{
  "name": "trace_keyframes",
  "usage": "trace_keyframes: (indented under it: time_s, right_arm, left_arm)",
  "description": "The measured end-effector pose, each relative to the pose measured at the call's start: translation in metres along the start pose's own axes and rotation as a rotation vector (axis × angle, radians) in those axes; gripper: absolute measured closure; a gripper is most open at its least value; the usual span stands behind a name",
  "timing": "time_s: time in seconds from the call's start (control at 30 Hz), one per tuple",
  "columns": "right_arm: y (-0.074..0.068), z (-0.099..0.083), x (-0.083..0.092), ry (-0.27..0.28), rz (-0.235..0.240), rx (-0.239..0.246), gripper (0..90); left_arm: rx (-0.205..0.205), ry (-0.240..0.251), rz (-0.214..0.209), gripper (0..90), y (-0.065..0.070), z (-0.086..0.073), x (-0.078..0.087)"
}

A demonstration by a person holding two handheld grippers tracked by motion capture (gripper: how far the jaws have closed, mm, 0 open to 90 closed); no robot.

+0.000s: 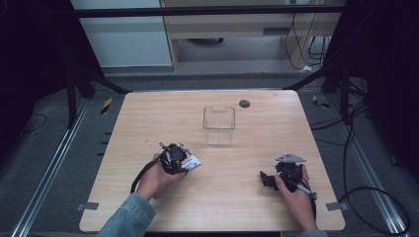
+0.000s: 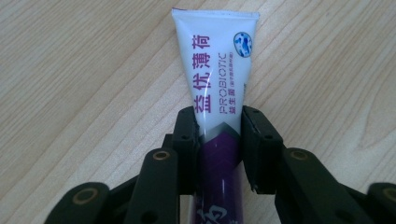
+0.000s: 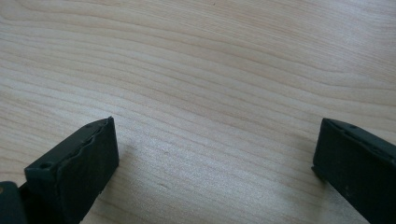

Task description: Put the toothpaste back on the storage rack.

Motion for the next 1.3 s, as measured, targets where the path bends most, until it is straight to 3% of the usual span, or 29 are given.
trace_keyframes:
  time_s: [0.13, 0.37, 0.57, 0.73, 1.2, 1.3]
  right_arm:
    - [0.0, 0.0, 0.0, 0.0, 0.0, 0.0, 0.3]
    - [0.0, 0.0, 0.0, 0.0, -0.001, 0.0, 0.3]
    - [0.0, 0.0, 0.0, 0.0, 0.0, 0.0, 0.3]
    - [0.0, 0.0, 0.0, 0.0, 0.0, 0.001, 0.3]
    - [0.0, 0.0, 0.0, 0.0, -0.001, 0.0, 0.3]
    - [0.0, 0.0, 0.0, 0.0, -0.001, 0.001, 0.3]
  left_arm:
    - [-0.004, 0.012, -0.025, 77.3, -0.002, 0.001, 0.006]
    - [-0.037, -0.012, -0.021, 78.0, 0.0, 0.003, 0.006]
    - [-0.038, -0.001, -0.03, 78.7, -0.002, 0.001, 0.008]
    - [-0.006, 0.068, -0.004, 79.1, -0.004, 0.0, 0.018]
    - [0.017, 0.211, 0.079, 79.2, -0.018, 0.005, 0.061]
    - [0.029, 0.242, 0.08, 79.3, -0.021, 0.007, 0.066]
Point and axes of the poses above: each handheld gripper's, and its own axes: x roughly backward along the jaws, z roughly out of its top, y roughly to its right, the point moved 2 cm from there along -x, roughly forward along the jaws, and after that the axes turned 10 degrees about -x, right-handed, at the moved point
